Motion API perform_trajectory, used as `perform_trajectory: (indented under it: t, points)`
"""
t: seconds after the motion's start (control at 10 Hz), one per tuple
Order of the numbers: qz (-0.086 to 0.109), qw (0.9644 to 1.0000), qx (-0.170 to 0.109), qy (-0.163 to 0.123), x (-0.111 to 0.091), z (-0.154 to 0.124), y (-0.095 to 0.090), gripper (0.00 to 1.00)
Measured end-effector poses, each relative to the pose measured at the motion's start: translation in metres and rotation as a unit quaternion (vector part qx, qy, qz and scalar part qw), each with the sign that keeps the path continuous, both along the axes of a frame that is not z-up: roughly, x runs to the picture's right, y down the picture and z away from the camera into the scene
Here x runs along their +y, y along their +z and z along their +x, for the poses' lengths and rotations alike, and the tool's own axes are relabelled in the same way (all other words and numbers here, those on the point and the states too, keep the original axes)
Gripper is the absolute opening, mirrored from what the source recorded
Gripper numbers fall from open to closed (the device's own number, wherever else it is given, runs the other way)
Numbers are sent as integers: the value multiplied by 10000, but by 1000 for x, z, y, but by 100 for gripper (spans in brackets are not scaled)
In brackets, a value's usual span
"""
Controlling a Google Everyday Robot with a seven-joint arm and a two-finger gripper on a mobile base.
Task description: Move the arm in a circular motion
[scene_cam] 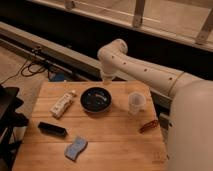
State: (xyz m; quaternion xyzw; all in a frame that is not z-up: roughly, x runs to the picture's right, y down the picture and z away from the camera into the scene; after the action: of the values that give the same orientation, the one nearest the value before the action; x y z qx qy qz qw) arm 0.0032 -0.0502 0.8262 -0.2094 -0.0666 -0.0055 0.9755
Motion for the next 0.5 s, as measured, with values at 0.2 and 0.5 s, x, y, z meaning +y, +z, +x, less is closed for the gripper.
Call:
perform_trajectory:
  t: [0.2, 0.5]
  points:
    - [179, 9996, 218, -46, -14, 3, 13, 3]
    - [384, 9955, 870, 34, -27, 46, 24, 3]
